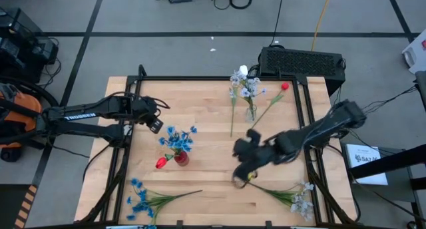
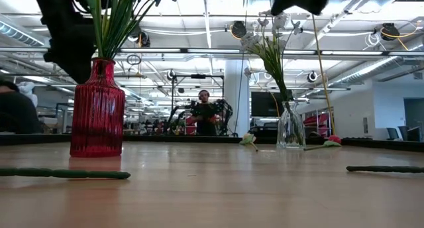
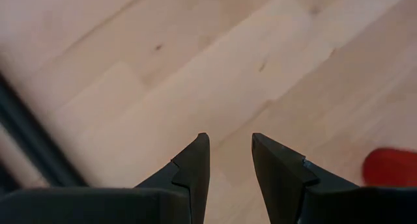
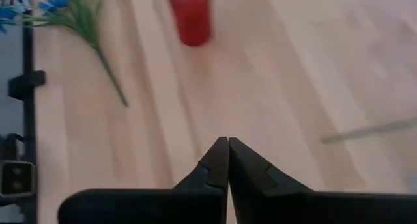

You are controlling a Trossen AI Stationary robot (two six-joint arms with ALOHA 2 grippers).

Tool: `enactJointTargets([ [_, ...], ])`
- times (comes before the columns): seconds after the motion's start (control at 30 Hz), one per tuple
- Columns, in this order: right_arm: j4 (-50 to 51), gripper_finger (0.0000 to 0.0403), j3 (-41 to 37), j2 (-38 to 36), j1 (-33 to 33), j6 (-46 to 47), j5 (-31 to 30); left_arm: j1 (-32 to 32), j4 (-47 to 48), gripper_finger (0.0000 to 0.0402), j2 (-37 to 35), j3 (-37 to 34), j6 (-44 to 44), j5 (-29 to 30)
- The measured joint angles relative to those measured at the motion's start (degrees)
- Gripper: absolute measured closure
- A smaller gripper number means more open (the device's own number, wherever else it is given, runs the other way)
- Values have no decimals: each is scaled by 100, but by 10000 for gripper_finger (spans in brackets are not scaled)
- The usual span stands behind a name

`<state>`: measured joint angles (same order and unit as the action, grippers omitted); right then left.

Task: Sort flowers into vase by color
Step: Put the blue flowers into the red vase

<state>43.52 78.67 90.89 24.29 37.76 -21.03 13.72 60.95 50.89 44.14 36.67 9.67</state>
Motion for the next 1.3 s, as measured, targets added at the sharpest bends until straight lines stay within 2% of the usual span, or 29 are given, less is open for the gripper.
enactJointTargets([
  [0.27,-148,403,1822,2004,221,-625,-7,0,464,281,0,0,-273,-10],
  [0.5,-1388,391,3134,3504,185,-1949,32,-1,461,281,0,0,-416,-57],
  [0.6,-1817,367,3715,4079,151,-2337,66,-1,456,281,2,0,-413,-57],
  [0.7,-2081,334,4230,4623,96,-2543,454,1,453,281,2,0,-400,-57],
  [0.93,-2282,240,5262,5701,4,-2568,1044,1,452,281,-2,0,-398,-57],
  [1.13,-2467,181,5381,6200,-109,-2524,1250,1,403,281,-4,0,-273,-55],
  [1.3,-3211,163,5384,6421,-206,-2511,1539,1,394,281,-3,0,-268,-52],
])
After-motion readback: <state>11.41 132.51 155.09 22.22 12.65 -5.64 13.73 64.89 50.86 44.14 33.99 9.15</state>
